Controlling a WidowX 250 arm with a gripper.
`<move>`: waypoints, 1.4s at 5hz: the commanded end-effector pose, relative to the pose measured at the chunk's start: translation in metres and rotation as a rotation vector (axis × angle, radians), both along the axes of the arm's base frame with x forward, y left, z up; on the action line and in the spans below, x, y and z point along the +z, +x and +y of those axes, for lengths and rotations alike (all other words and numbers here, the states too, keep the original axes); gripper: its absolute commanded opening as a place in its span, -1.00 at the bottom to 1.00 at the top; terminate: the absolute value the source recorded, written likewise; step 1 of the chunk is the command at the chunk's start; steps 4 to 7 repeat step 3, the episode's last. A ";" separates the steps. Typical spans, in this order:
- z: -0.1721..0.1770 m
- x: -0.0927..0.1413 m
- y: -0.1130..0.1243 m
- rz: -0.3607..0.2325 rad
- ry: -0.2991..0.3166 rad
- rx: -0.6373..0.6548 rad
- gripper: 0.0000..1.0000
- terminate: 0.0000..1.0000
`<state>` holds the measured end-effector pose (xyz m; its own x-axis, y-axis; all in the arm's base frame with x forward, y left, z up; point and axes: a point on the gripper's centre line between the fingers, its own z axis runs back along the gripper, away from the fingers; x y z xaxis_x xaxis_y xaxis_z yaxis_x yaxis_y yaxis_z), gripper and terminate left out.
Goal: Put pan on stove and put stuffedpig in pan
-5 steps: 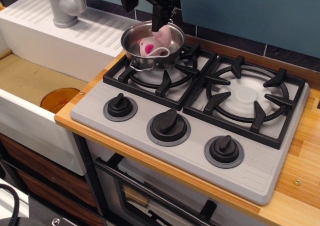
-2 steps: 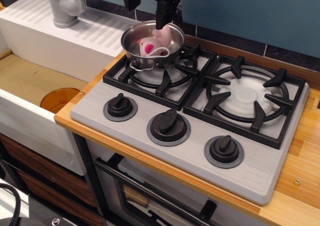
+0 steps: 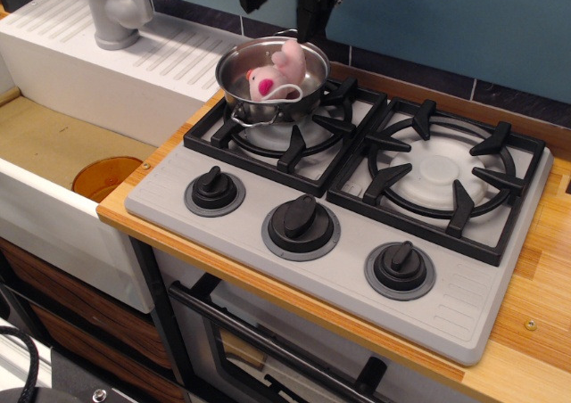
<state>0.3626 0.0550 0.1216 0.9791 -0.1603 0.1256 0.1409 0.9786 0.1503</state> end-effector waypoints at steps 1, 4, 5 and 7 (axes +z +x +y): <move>-0.013 0.018 0.012 -0.031 -0.026 -0.010 1.00 -1.00; -0.020 0.010 0.015 -0.010 -0.050 -0.039 1.00 1.00; -0.020 0.010 0.015 -0.010 -0.050 -0.039 1.00 1.00; -0.020 0.010 0.015 -0.010 -0.050 -0.039 1.00 1.00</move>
